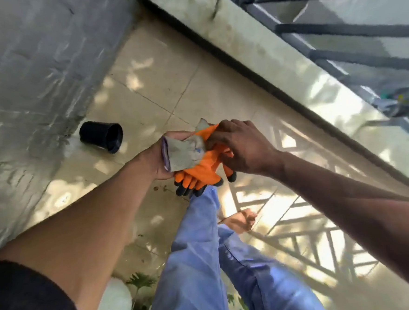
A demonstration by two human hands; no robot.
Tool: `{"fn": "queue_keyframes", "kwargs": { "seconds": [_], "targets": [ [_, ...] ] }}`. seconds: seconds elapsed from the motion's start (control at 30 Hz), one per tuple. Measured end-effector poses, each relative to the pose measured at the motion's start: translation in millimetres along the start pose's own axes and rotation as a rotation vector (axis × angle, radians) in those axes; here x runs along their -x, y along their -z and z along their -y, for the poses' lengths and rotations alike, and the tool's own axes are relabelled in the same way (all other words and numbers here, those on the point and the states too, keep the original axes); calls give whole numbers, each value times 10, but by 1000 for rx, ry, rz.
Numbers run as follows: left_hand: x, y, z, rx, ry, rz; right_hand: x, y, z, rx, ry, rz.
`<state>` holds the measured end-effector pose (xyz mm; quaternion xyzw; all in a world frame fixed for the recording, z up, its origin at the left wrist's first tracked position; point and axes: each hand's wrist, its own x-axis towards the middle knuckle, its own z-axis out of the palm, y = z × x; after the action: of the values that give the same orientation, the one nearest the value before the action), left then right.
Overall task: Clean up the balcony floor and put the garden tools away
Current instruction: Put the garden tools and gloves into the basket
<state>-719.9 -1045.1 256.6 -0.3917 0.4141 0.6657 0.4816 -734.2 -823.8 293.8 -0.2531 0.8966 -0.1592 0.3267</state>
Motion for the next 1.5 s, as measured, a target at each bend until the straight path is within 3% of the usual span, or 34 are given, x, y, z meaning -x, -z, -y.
{"fn": "queue_keyframes", "kwargs": {
  "seconds": [0.07, 0.2, 0.33, 0.43, 0.53, 0.67, 0.73, 0.83, 0.9, 0.97, 1.0, 1.07, 1.17, 1.33, 1.43, 1.5],
  "targets": [
    [83, -404, 34, -60, 41, 111, 289, -48, -175, -76, -92, -52],
    [-23, -873, 311, -217, -67, 80, 924, -140, -502, -426, -368, -234],
    [-219, -1409, 587, -668, -171, -95, 1663, -327, -988, -979, -731, -426],
    [-429, -1823, 819, -1046, -225, -109, 2177, -505, -1320, -1283, -939, -548],
    [-809, -2165, 1013, -1379, -362, -38, 2678, -664, -1538, -1400, -1027, -574],
    [-633, -3043, 1233, -1441, -435, 138, 3254, -956, -1707, -1558, -1043, -619],
    [-609, -3432, 1339, -1443, -441, 218, 3508, -1119, -1772, -1587, -1065, -642],
    [-813, -3807, 1595, -1547, -373, 123, 3829, -1329, -1823, -1630, -1152, -713],
    [-1269, -3564, 2049, -1414, -270, 143, 4018, -1496, -1860, -1624, -1213, -820],
    [-2026, -2946, 2277, -1391, -91, 23, 4201, -1706, -1932, -1562, -1232, -912],
    [-2234, -2885, 2246, -1444, 41, 102, 4294, -1785, -1955, -1537, -1243, -926],
    [-2097, -3515, 2244, -1569, 269, 321, 4476, -1971, -2017, -1423, -1326, -887],
    [-1303, -4760, 2390, -1512, 165, 479, 4794, -1998, -2089, -1209, -1348, -939],
    [-1268, -5456, 2828, -1489, 287, 374, 5256, -1988, -2210, -1196, -1275, -1065],
    [-1365, -5817, 2887, -1717, 259, 593, 5477, -2023, -2254, -1136, -1254, -1272],
    [-1502, -5959, 3007, -1797, 270, 700, 5657, -2062, -2327, -1076, -1336, -1294]
  ]
}}
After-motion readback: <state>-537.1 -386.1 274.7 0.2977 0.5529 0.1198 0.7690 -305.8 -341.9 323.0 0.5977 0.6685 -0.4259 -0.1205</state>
